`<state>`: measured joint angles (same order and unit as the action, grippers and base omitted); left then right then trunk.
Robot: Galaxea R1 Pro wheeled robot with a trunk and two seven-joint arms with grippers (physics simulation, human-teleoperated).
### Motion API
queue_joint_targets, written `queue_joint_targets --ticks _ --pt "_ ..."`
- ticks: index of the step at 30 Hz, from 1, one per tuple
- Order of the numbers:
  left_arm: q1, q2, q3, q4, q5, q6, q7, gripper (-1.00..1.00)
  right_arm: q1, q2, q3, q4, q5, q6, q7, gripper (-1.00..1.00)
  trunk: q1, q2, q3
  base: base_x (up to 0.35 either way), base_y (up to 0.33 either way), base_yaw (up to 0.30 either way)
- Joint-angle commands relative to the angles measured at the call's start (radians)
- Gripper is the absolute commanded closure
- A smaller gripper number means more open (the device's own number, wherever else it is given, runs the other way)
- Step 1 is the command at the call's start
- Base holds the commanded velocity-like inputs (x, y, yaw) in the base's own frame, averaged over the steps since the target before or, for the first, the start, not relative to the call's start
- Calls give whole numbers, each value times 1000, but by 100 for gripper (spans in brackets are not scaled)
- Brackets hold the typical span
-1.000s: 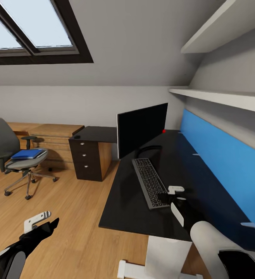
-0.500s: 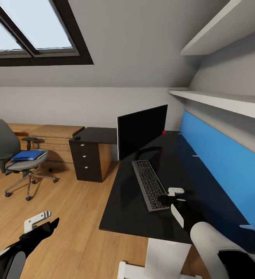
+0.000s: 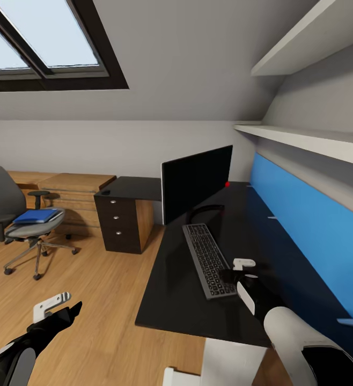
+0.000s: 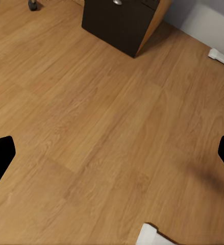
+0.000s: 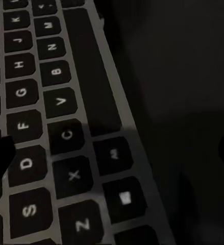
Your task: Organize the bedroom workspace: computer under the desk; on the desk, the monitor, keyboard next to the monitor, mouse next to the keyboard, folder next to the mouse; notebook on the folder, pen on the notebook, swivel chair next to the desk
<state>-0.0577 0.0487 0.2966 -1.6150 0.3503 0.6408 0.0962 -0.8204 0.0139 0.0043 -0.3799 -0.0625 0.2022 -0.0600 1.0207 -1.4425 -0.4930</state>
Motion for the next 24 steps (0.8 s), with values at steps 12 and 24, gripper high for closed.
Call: queue_joint_targets --ticks 12,24 --pt "-1 0 -4 1 9 4 10 -100 0 -2 0 -4 -7 4 -4 -100 0 -1 -1 127 -27 0" --pt "-1 0 -4 0 9 3 10 -100 0 -3 0 0 -7 5 -3 -100 0 -1 -1 154 -54 0"
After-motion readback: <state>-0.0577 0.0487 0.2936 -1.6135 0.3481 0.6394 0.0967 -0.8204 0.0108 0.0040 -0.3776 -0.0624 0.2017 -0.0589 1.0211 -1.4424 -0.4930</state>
